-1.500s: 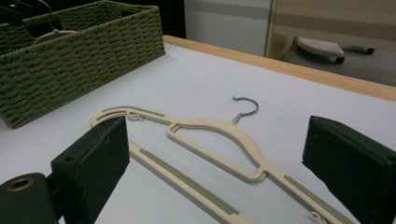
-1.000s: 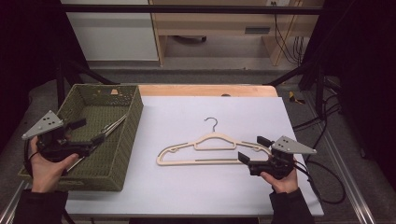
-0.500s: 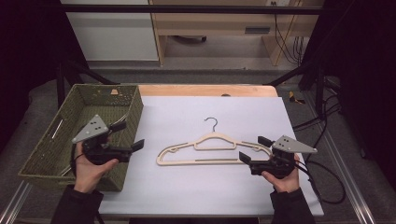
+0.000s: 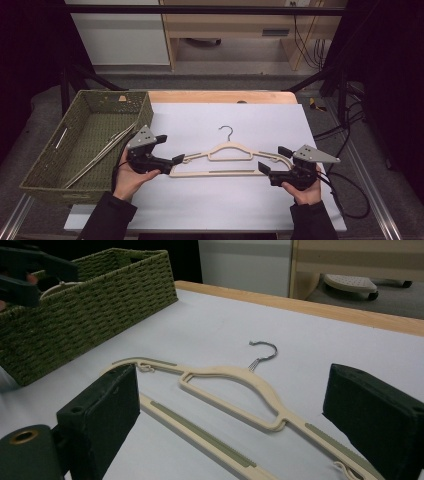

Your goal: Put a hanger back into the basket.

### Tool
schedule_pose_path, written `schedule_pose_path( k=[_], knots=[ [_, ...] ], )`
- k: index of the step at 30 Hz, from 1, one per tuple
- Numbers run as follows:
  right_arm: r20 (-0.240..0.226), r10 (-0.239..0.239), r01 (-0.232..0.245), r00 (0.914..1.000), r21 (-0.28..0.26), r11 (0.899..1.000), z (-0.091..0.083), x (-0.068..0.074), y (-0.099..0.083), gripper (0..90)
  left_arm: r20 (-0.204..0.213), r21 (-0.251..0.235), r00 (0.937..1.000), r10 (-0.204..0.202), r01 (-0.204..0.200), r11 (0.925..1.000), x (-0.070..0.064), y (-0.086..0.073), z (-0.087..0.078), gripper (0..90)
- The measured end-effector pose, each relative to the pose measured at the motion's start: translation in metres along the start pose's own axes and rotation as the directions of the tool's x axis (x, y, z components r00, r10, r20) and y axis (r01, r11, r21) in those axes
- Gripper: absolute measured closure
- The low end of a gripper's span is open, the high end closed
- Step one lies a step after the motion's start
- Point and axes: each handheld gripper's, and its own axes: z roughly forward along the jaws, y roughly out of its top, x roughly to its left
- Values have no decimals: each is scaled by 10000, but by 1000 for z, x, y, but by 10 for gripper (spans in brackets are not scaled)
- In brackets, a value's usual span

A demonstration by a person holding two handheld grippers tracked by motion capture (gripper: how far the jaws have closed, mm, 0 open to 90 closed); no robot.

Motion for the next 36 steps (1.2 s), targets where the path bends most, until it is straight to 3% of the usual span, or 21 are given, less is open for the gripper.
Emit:
schedule_pose_path(
  k=[9, 13, 21, 26, 31, 36],
  knots=[
    [31, -35, 35, 10000, 46, 10000, -1, -2, -1, 85, -9, 859, 10000, 61, -60, 9963, 10, -5, 41, 106],
    [123, -8, 5, 9999, 167, 9999, 1, -3, -1, 84, -41, 1419, 10000, 5, 1, 9899, 18, -11, 59, 134],
    [-43, -25, 26, 10000, 280, 9996, 3, -3, -2, 86, 178, 2658, 9998, 63, -108, 9640, 27, -25, 93, 270],
    [-95, -5, 8, 10000, 322, 9995, 4, -2, -2, 89, 369, 3447, 9991, 201, -316, 9382, 30, -35, 114, 363],
    [-159, -17, 23, 9999, 375, 9993, 6, -1, -3, 90, 469, 3836, 9979, 442, -588, 9216, 31, -40, 127, 480],
    [-179, -20, 27, 9998, 393, 9992, 5, -1, -3, 93, 447, 4021, 9972, 595, -725, 9127, 33, -44, 133, 555]
  ],
)
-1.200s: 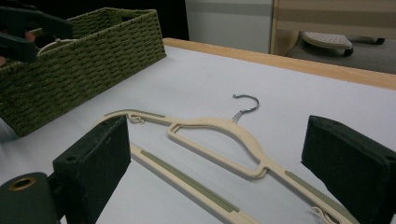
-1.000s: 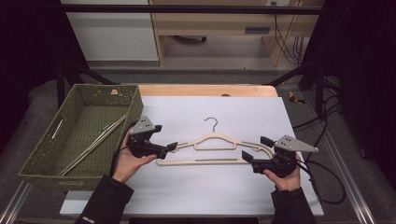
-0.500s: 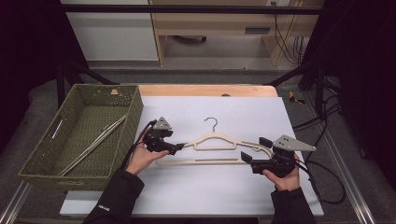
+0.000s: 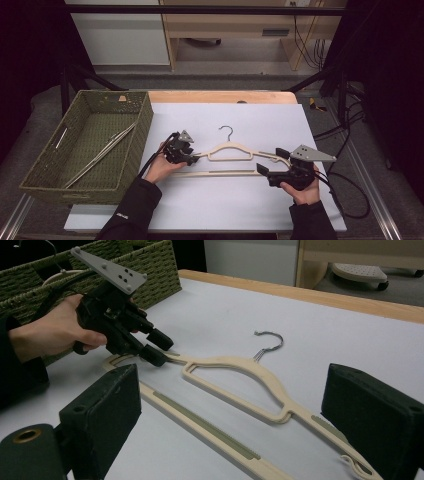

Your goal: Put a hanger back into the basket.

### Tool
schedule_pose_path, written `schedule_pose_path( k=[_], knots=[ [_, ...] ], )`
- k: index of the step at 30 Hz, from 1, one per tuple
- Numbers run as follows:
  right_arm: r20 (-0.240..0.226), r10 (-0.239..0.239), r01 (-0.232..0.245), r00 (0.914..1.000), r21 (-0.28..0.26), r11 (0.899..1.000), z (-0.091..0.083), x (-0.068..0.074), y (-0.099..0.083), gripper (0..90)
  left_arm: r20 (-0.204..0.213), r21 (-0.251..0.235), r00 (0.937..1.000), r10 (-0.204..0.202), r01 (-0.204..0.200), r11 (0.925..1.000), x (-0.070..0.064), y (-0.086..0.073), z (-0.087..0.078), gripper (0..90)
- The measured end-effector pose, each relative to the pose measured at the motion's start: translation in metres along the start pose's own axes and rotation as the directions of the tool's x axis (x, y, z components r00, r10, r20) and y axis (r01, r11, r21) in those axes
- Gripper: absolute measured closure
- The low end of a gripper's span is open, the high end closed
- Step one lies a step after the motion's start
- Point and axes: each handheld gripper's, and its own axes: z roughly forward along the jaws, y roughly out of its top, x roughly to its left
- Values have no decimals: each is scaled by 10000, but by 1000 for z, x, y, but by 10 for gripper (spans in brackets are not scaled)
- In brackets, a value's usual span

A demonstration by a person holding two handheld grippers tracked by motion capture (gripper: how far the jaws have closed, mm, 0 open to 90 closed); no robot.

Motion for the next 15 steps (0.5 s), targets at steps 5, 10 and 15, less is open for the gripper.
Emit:
schedule_pose_path(
  k=[5, 10, 15],
  knots=[
    [-27, 17, -16, 10000, 11, 10000, 0, 0, 0, 96, -12, -22, 9998, 183, -183, 9998, 2, -1, -1, 638],
    [-34, -3, 3, 10000, 23, 10000, -1, 0, 0, 99, 23, 352, 9969, 789, -789, 9963, 1, 2, -3, 713],
    [-47, 32, -32, 10000, 36, 10000, -1, 0, 0, 100, 19, 370, 9942, 1072, -1072, 9935, -1, 2, -8, 741]
  ],
)
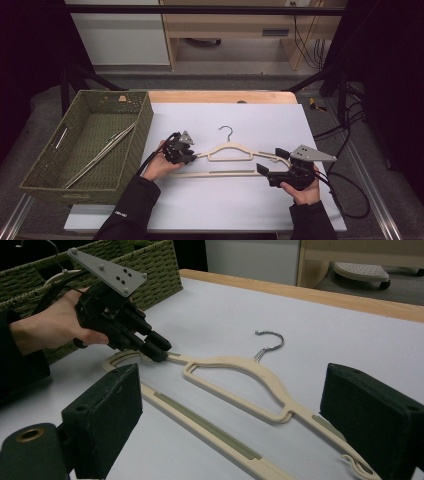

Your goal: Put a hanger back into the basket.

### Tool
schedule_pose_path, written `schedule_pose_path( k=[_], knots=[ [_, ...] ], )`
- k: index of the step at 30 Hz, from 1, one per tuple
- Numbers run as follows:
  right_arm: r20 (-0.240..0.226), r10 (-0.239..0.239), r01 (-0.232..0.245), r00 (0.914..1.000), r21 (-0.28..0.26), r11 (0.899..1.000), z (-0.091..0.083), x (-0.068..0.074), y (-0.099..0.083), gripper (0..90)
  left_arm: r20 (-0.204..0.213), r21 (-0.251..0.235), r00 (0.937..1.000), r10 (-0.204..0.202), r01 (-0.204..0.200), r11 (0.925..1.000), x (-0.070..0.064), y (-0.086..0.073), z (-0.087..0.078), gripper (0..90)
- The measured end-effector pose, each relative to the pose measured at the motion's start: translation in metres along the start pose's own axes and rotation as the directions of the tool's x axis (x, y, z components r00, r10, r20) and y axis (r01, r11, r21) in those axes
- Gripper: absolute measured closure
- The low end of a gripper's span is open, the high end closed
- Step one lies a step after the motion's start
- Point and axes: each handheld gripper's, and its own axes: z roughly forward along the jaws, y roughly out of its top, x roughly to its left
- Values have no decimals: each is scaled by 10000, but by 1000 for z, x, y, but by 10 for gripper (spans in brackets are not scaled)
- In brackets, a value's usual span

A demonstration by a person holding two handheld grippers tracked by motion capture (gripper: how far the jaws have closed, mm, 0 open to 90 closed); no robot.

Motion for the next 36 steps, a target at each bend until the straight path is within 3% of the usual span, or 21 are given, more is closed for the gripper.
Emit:
schedule_pose_path(
  k=[2, 3, 4, 5, 7, 9, 11, 15, 19, 25, 36],
  knots=[
    [-15, -87, 87, 10000, 1, 10000, -1, -1, 0, 102, 53, -52, 10000, 47, -47, 10000, 0, 0, -5, 773],
    [-22, -67, 67, 10000, 6, 10000, -1, -1, 0, 103, -147, -77, 9998, 124, -125, 9999, -1, 0, -10, 788],
    [-18, -37, 37, 10000, -18, 10000, -1, -1, 0, 103, -139, -53, 9999, 19, -20, 10000, 0, 0, -12, 900],
    [-3, 37, -37, 10000, -42, 10000, -1, 0, 0, 104, 30, -83, 10000, 23, -23, 10000, 0, 0, -14, 900],
    [-74, -28, 28, 10000, 15, 10000, -1, 0, 0, 104, -104, 77, 9997, 219, -218, 9997, -1, -2, -14, 900],
    [-42, 3, -3, 10000, 19, 10000, 0, 0, 0, 103, -42, -240, 10000, -20, 19, 9997, -1, -3, -14, 897],
    [-51, -23, 23, 10000, 49, 10000, 0, 0, 0, 104, 252, -471, 9996, -117, 129, 9988, -1, -2, -12, 810],
    [-65, -9, 10, 10000, 44, 10000, -1, 0, 0, 104, 223, -380, 9997, -55, 63, 9993, -3, 0, -6, 764],
    [-100, 28, -28, 9999, 8, 10000, -1, 0, 1, 105, 402, -300, 9990, -197, 210, 9993, -1, -2, -2, 763],
    [-164, -14, 15, 9999, 46, 10000, -1, 0, 1, 106, 229, -139, 9997, 7, -4, 9999, -5, -1, -2, 768],
    [-130, -43, 43, 9999, -3, 10000, -2, 0, 1, 107, 435, 190, 9984, 365, -374, 9991, -21, -5, -7, 779]
  ],
)
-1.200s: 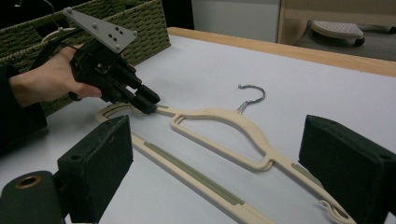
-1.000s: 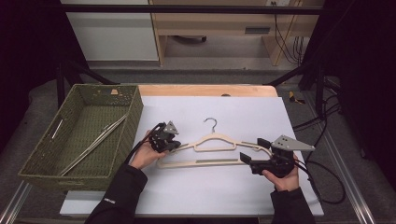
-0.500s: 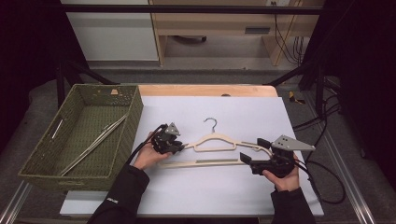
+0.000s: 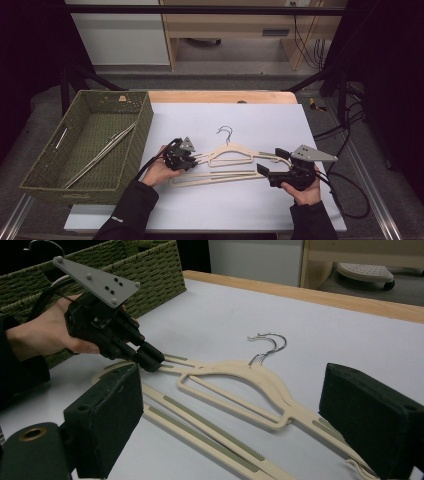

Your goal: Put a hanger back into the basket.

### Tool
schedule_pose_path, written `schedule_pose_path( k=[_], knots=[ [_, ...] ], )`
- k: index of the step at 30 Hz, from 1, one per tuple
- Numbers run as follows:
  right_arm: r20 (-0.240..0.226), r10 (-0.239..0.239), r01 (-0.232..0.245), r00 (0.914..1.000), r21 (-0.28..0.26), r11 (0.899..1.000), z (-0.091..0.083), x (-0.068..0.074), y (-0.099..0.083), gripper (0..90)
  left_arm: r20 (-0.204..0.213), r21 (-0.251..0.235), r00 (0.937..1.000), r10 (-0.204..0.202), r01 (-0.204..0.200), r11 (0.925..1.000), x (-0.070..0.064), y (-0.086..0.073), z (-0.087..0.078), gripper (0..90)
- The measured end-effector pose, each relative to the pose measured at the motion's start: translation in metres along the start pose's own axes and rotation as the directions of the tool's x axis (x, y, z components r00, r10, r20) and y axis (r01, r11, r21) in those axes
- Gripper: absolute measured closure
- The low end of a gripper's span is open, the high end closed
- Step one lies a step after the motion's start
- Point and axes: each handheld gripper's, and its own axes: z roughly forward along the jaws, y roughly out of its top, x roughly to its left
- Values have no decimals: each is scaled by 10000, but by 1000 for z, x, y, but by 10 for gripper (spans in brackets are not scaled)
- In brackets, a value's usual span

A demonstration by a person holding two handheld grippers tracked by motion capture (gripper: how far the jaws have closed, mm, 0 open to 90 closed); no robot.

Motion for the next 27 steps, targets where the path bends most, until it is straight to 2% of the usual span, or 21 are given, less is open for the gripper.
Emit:
schedule_pose_path(
  k=[4, 7, 13, 18, 20, 21, 23, 25, 27],
  knots=[
    [-30, -17, 17, 10000, 27, 10000, 1, 0, 0, 107, 173, 92, 9998, -137, 135, 9999, 1, -2, 2, 738],
    [-35, -3, 3, 10000, 53, 10000, 1, 1, 0, 108, 473, 70, 9983, -344, 341, 9994, 3, -3, 2, 708],
    [-46, 19, -19, 10000, 39, 10000, 2, 1, 0, 109, 212, 237, 9989, -425, 420, 9988, 0, 0, 3, 755],
    [-119, -34, 36, 9999, 146, 9999, 5, 2, -1, 112, 10, 325, 10000, 91, -92, 9994, -5, 2, 2, 773],
    [-125, 38, -36, 9999, 192, 9998, 7, 3, -1, 117, 232, 309, 9996, 142, -149, 9994, -8, 3, 1, 792],
    [-113, 15, -13, 9999, 217, 9998, 8, 3, -1, 119, -94, 252, 9997, 240, -238, 9994, -12, 3, 0, 792],
    [-156, 24, -20, 9999, 269, 9996, 10, 3, -2, 120, -306, 286, 9981, 541, -533, 9982, -15, 4, -5, 793],
    [-165, 17, -12, 9999, 323, 9995, 12, 3, -2, 120, -378, 202, 9980, 509, -502, 9985, -17, 4, -7, 794],
    [-195, 57, -49, 9998, 410, 9991, 16, 4, -3, 121, -687, 167, 9960, 579, -569, 9982, -21, 5, -16, 794]
  ],
)
